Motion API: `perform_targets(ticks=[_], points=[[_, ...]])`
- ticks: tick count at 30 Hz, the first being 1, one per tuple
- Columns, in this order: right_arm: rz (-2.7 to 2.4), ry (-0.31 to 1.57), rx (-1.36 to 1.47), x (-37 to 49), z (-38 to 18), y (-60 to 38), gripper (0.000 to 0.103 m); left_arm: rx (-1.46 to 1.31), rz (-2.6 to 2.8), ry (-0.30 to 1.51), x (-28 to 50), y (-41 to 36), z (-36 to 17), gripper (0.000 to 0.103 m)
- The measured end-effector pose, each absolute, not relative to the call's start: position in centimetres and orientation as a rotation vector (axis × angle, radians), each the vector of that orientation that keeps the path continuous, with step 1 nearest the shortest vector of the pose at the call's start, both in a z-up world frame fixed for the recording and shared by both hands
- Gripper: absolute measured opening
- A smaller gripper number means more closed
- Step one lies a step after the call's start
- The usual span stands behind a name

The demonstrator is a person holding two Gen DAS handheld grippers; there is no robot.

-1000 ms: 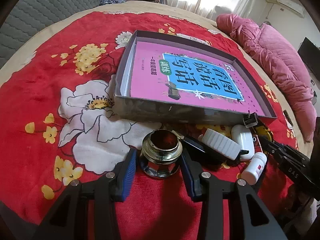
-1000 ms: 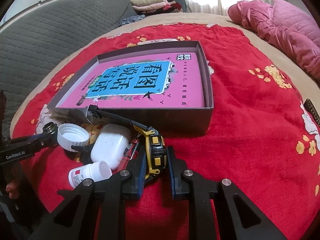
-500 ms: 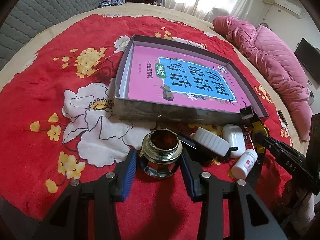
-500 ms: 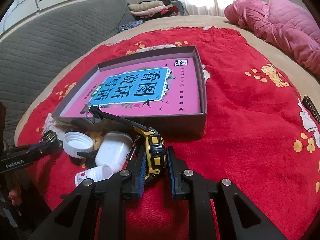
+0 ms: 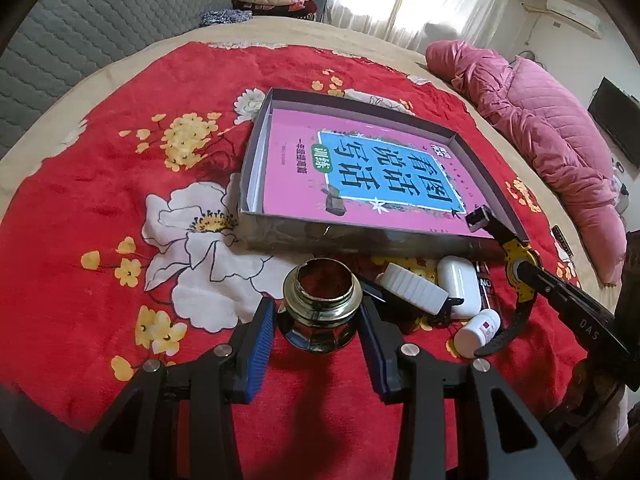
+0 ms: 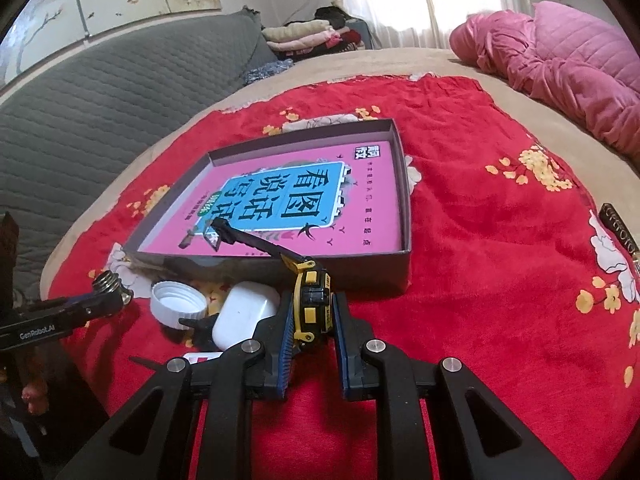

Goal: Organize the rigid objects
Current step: 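Lift the jar with left tool while right tool carries the tape measure over the box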

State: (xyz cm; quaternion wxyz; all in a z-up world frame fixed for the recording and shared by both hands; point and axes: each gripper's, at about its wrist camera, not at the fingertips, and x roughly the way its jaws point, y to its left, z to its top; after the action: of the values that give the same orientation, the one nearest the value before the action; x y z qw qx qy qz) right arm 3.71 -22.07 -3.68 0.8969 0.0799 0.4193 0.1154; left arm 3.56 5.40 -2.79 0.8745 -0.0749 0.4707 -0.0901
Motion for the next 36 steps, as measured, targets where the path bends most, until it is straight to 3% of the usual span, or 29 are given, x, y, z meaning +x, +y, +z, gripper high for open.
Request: perform_targets(ticks=[36], points=[[0.139,0.674,0.313,4.7,0.2,-23.9,0.018,-0.099,-0.163,0.869,5.4,4.1,0.3,0.041]])
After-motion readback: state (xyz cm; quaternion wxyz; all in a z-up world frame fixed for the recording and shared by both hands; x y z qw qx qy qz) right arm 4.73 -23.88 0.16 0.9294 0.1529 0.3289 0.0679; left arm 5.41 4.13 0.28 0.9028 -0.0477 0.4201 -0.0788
